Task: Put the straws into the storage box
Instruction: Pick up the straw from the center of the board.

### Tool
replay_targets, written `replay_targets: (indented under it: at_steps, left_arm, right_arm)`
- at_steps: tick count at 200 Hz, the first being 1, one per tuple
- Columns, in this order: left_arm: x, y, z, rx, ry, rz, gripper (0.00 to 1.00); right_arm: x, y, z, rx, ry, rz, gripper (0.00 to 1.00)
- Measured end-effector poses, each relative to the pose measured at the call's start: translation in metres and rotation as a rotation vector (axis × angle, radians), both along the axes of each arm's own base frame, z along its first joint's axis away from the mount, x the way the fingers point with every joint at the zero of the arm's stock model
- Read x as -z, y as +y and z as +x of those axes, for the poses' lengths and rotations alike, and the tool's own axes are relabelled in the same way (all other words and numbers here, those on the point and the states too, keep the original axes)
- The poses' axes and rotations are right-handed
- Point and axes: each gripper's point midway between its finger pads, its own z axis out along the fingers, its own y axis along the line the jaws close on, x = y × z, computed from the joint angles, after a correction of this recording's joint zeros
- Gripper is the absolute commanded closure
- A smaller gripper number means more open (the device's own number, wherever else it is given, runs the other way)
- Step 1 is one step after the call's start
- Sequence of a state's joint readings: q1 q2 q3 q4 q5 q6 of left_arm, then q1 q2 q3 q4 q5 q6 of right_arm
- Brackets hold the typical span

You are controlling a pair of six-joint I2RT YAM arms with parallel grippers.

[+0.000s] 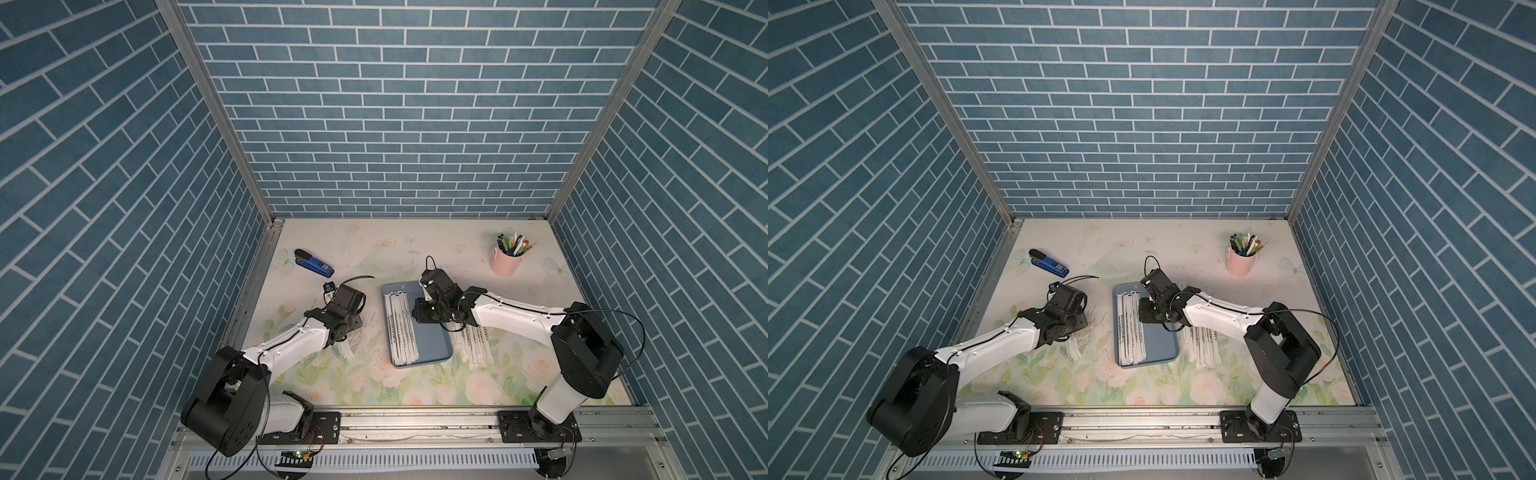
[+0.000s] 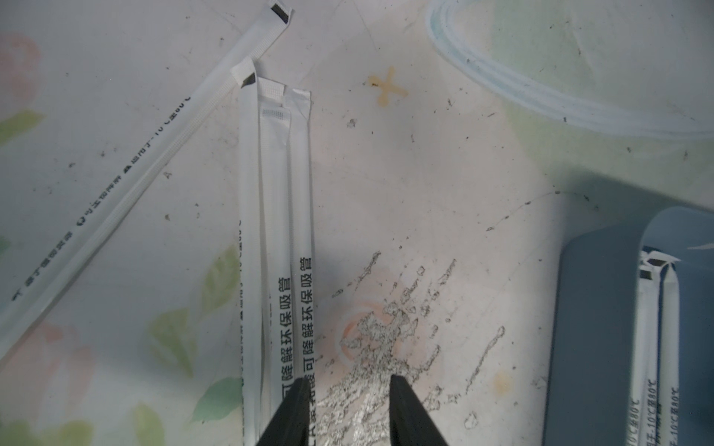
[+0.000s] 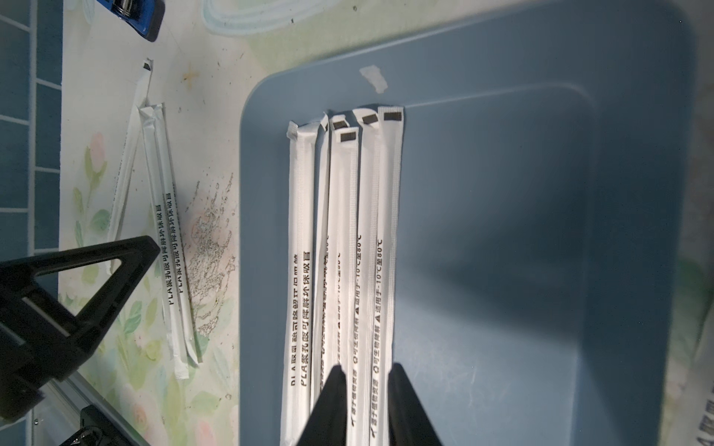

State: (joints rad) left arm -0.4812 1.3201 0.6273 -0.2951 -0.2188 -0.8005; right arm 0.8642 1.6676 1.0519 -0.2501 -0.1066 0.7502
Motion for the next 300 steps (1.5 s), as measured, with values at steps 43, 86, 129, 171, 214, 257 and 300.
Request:
replay_targets:
  at_steps: [43,86,129,171,214,257,300]
  left_arm:
    - [0.008,-0.002,0.001,0.004,0.019,-0.012,0.63]
    - [0.014,0.000,-0.001,-0.001,0.040,0.000,0.64]
    - [0.019,0.004,-0.002,-0.011,0.050,0.007,0.64]
    - [0.031,0.007,-0.005,-0.012,0.080,0.023,0.67]
    - [0.032,0.005,0.000,-0.014,0.060,0.013,0.76]
    - [0.032,0.001,0.007,-0.011,0.037,-0.002,0.88]
    - [0.032,-0.003,0.008,-0.003,0.032,-0.013,1.00]
  right_arm:
    - [0.000,-0.001,0.001,0.004,-0.004,-0.003,0.78]
    - [0.001,-0.001,0.001,0.004,-0.004,-0.005,0.78]
    - [0.001,-0.001,0.001,0.005,-0.005,-0.006,0.78]
    - [0.001,-0.001,0.001,0.005,-0.005,-0.006,0.78]
    - [0.001,-0.001,0.001,0.005,-0.005,-0.006,0.78]
    - [0.001,-0.003,0.003,0.015,-0.016,-0.016,0.78]
    - [0.001,-0.004,0.005,0.022,-0.023,-0.021,0.79]
